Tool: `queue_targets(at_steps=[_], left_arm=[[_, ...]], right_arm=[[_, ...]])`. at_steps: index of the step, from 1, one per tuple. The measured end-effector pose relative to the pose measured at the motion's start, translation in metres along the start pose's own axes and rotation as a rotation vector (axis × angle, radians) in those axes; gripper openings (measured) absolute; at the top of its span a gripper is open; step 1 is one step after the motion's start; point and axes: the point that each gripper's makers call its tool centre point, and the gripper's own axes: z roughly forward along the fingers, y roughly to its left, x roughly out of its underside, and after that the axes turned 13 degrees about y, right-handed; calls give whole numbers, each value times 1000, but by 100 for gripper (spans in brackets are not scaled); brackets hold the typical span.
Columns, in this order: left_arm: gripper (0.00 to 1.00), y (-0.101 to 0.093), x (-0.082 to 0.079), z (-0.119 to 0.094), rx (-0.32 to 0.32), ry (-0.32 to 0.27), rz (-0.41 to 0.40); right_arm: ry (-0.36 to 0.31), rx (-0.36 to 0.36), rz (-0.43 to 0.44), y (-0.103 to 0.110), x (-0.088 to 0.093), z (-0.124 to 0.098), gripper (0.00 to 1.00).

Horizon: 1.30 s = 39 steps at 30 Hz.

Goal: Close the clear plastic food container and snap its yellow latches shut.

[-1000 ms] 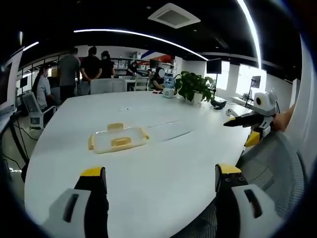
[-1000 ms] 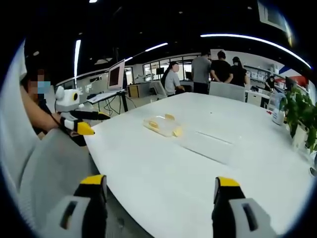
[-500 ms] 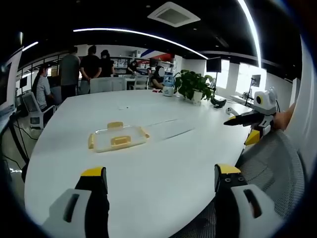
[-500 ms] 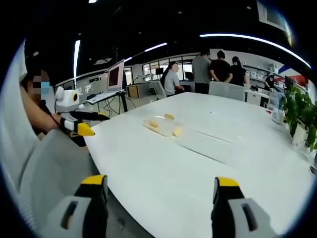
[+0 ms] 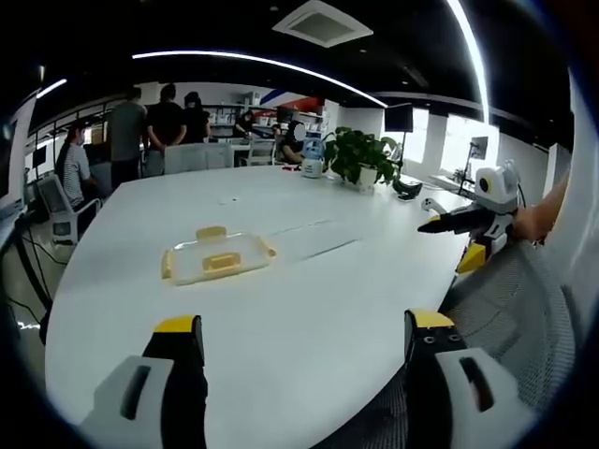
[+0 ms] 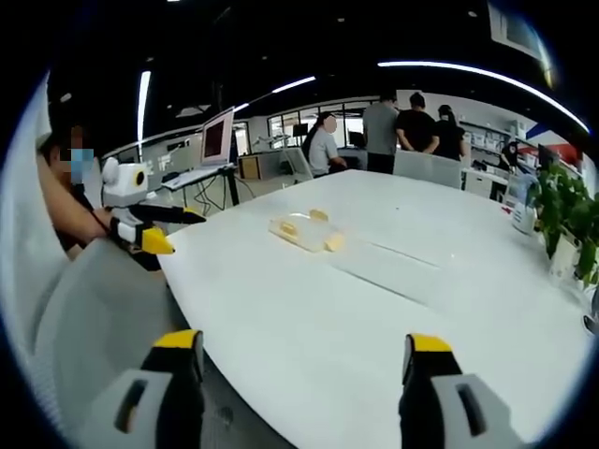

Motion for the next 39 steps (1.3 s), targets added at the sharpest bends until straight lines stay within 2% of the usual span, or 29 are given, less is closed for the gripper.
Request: queue_targets(at_steps=[4, 5, 6, 11, 21, 26, 30, 33, 36, 39], left_arm=[[87, 1, 1, 0, -6, 7, -17], [86, -2, 2, 1, -7, 19, 34], [86, -5, 3, 2, -3, 25, 49], [85, -4, 2, 0, -1, 14, 30], [85, -1, 1, 1, -23, 20, 34], [84, 1, 0, 1, -32, 22, 27], [85, 3, 1, 0, -45, 30, 23], [86, 11, -8, -3, -64, -13, -11], [87, 15, -9, -4, -57, -27, -40], [86, 14, -5, -3, -53, 3, -27]], right_arm=[[-4, 3, 11, -2, 2, -1, 87], [-4, 4, 13, -2, 2, -1, 87], [-9, 2, 15, -2, 0, -1, 87], [4, -5, 9, 0, 3, 0, 87], [-14, -31, 0, 4, -1, -1, 88], [-32, -41, 22, 2, -4, -2, 89], [-1, -52, -17, 9, -1, 0, 88], [13, -56, -42, 10, 0, 2, 88], [6, -58, -46, 9, -3, 2, 90], [16, -53, -56, 10, -2, 2, 89]])
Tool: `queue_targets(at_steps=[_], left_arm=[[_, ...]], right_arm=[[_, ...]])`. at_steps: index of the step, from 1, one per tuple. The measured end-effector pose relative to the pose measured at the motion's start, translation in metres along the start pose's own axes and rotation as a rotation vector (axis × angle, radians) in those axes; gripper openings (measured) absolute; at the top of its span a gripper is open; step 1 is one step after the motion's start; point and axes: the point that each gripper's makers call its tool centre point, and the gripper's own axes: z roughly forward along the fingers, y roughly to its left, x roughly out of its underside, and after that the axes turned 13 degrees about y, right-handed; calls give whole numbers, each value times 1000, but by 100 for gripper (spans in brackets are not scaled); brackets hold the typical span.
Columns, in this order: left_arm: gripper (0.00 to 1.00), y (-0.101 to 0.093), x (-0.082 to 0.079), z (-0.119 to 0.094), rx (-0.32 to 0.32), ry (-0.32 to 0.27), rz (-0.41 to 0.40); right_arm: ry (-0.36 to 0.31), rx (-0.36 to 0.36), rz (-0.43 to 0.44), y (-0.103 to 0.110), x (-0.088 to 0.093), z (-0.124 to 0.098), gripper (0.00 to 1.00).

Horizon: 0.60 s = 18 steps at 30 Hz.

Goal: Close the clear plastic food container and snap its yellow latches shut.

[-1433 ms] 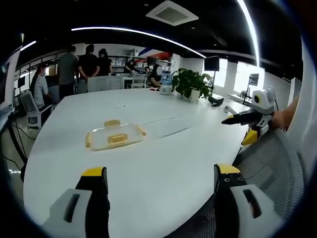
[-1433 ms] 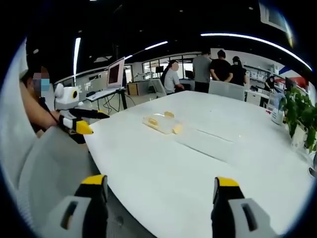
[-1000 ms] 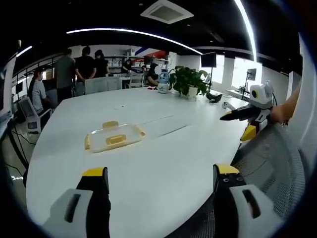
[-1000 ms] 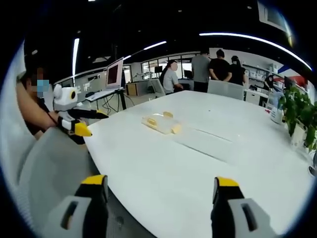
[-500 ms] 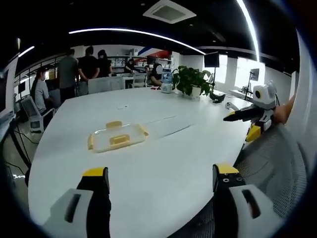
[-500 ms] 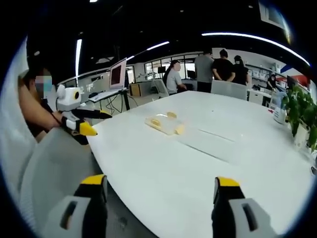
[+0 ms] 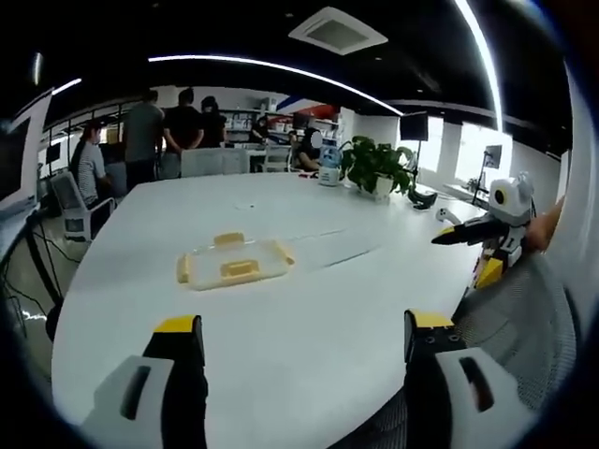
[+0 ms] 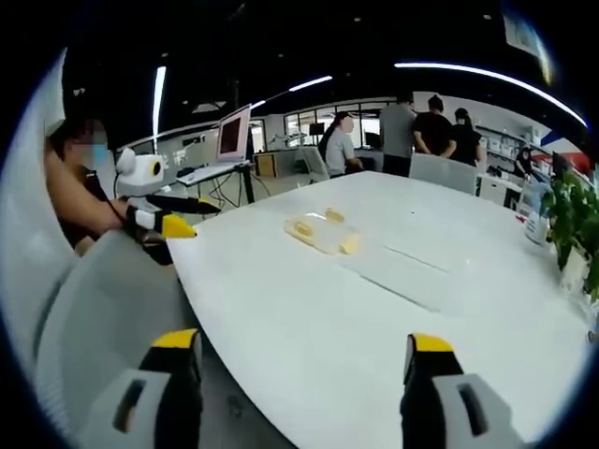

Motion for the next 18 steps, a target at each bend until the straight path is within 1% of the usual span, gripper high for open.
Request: queue_targets(at_steps=[3, 5, 6, 8, 9, 10, 14, 18], left_arm=[[86, -3, -6, -3, 19, -14, 7], [86, -3, -8, -3, 27, -13, 14], [86, -4, -9, -3, 42, -13, 17], [85, -4, -11, -2, 55, -12, 32], [86, -3, -12, -1, 57, -12, 42], [85, 1, -11, 1, 52, -6, 48], [86, 8, -11, 2, 57, -2, 43], [86, 9, -14, 2, 84, -7, 54]], right_arm=[[1, 13, 21, -5, -1, 0, 90], [3, 21, 16, -6, -3, 0, 89], [8, 28, 14, -8, -3, 0, 89], [2, 35, 28, -9, -6, -1, 88], [6, 42, 26, -11, -5, 0, 86], [24, 45, 30, -13, -2, 1, 86], [30, 43, 33, -14, -6, 2, 87], [41, 46, 21, -16, -9, 4, 86]])
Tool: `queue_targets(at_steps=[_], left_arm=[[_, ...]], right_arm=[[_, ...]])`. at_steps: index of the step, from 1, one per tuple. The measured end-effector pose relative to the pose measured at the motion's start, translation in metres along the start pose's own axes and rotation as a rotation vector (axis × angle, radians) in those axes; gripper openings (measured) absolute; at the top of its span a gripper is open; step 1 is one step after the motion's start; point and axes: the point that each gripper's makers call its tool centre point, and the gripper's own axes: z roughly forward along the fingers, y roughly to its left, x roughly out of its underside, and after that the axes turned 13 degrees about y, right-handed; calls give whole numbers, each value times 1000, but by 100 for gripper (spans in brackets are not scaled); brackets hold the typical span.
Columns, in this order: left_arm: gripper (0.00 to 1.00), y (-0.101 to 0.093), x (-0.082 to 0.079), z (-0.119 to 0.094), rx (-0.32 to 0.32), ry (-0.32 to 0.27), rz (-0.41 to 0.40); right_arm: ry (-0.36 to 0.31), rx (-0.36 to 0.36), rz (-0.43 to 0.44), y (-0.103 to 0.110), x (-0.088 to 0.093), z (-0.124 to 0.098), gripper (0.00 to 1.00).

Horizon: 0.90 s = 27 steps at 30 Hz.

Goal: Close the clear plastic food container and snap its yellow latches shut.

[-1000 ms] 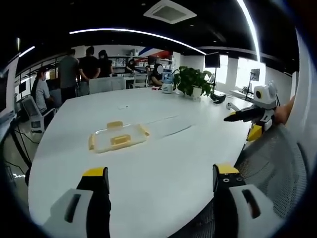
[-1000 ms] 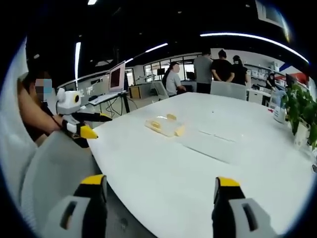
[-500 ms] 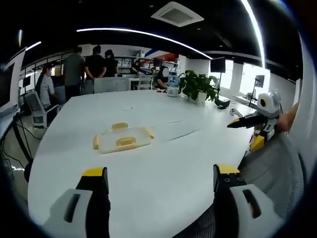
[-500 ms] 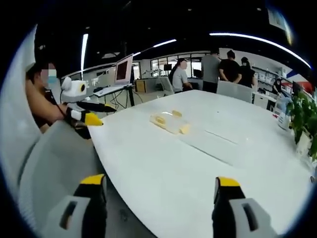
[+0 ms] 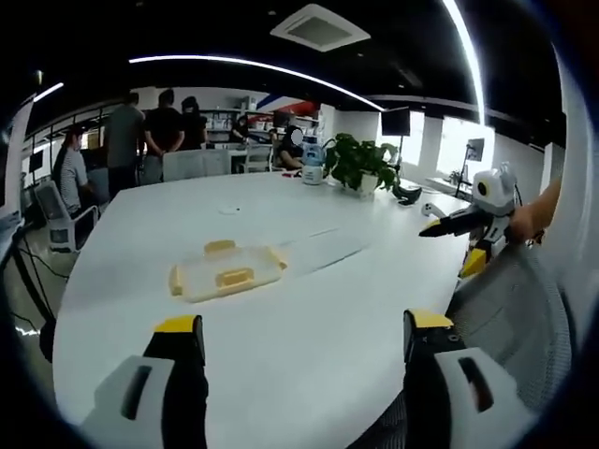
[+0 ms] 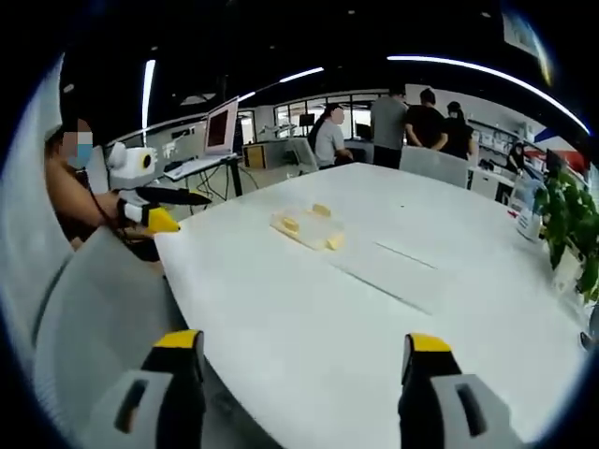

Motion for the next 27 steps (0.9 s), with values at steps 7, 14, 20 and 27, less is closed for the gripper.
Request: queue_targets(at_steps=[7, 14, 20, 27], left_arm=[[85, 12, -4, 5, 4, 11, 17], [84, 17, -6, 8, 11, 21, 32], [83, 26, -5, 13, 14, 33, 35], [82, 37, 0, 15, 10, 55, 38]], right_arm=[[12, 0, -13, -6, -9, 7, 86], [18, 4, -48, -10, -21, 15, 85], [29, -2, -73, -11, -29, 24, 84], [32, -6, -69, -14, -35, 35, 84]])
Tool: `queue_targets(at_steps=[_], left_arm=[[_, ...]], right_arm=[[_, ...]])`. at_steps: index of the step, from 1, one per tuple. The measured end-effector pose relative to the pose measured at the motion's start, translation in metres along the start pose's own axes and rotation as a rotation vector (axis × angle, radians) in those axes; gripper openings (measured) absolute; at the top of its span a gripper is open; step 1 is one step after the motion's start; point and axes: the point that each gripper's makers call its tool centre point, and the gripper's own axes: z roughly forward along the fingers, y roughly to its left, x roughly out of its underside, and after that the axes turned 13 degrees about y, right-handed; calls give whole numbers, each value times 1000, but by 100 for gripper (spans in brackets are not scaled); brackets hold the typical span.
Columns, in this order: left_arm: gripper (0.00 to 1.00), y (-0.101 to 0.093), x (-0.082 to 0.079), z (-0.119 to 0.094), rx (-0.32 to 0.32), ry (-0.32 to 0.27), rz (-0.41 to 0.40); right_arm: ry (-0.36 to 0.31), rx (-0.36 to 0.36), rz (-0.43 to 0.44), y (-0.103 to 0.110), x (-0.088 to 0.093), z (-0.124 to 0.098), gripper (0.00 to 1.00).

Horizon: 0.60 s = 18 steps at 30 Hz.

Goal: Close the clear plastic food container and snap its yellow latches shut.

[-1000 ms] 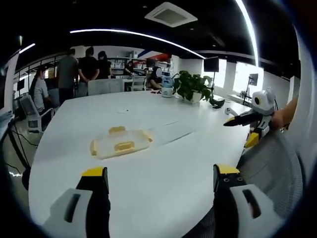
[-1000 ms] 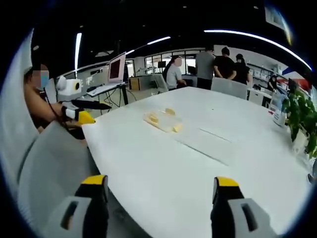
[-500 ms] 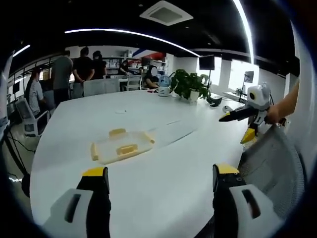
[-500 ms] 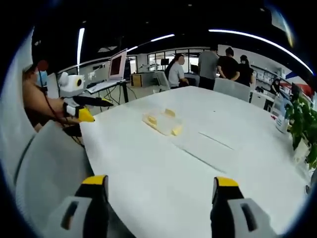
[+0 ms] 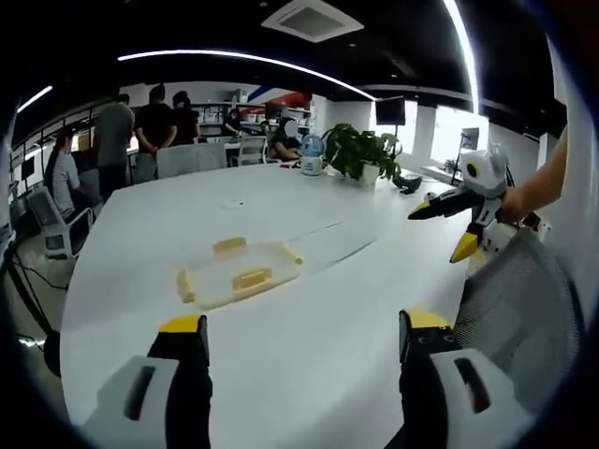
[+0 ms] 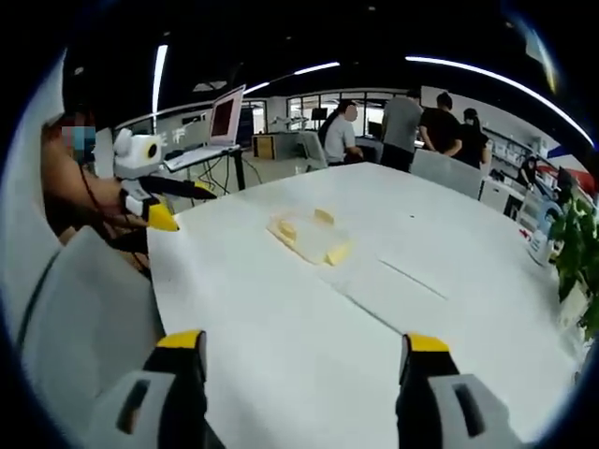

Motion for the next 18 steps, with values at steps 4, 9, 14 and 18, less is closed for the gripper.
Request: queue_targets(at_steps=[4, 9, 14, 18], left_arm=[[81, 5, 1, 2, -1, 11, 3], [80, 12, 3, 5, -3, 20, -3], [80, 18, 2, 9, 6, 28, 1], [80, 22, 0, 12, 7, 32, 9]], right_arm=[[3, -4, 2, -2, -5, 6, 84], [4, -13, -3, -5, -13, 15, 83], [7, -25, -5, -7, -21, 23, 83], [12, -31, -23, -8, -26, 28, 82]])
